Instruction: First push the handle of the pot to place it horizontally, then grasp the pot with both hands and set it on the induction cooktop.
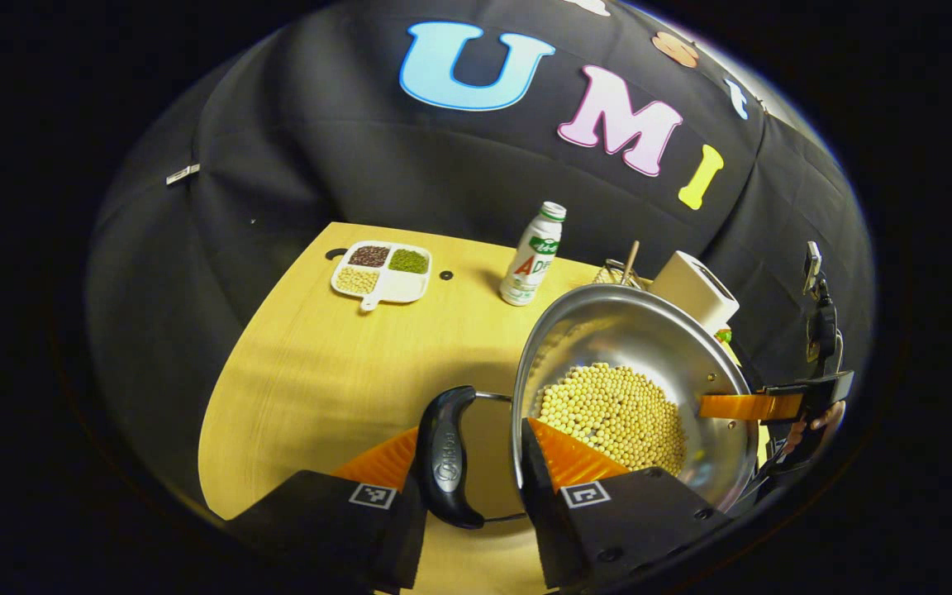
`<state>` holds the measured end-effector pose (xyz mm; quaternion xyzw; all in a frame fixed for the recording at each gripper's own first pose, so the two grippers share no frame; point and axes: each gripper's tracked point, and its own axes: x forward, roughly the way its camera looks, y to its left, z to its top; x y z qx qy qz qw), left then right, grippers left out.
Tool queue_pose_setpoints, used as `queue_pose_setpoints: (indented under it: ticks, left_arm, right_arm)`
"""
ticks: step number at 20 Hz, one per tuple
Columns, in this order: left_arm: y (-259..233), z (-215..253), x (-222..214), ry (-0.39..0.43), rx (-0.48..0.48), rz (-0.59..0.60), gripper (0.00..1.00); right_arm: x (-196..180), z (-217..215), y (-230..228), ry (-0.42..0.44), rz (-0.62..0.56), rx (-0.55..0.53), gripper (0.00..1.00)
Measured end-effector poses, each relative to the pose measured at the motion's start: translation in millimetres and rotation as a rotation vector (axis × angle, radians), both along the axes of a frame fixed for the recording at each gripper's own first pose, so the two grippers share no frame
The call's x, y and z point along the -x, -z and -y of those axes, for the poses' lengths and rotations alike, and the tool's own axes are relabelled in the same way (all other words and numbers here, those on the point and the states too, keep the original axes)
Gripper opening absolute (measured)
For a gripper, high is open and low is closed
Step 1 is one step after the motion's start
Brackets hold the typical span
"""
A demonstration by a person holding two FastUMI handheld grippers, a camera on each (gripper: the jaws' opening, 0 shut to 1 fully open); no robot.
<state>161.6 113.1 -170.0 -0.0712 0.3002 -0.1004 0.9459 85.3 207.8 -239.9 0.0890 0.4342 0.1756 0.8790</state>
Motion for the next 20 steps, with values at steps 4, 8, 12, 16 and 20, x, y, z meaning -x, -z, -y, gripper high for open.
queue_pose_setpoints:
  ticks: [4,8,12,16,20]
  left_arm:
    - [-9,37,6,0.003,0.009,-0.008,0.57]
    - [-15,79,5,0.019,0.014,-0.002,0.57]
    - [-18,120,1,0.042,0.005,0.0,0.57]
    - [-13,158,-4,0.057,0.001,-0.008,0.57]
    - [0,193,-8,0.059,0.007,-0.024,0.57]
  right_arm:
    - [-2,39,-18,0.015,0.035,0.006,0.57]
    - [-6,81,-27,0.038,0.043,0.002,0.57]
    - [-10,121,-29,0.065,0.039,-0.001,0.57]
    - [-13,159,-26,0.081,0.017,0.008,0.57]
    - [-24,193,-19,0.087,0.006,0.021,0.57]
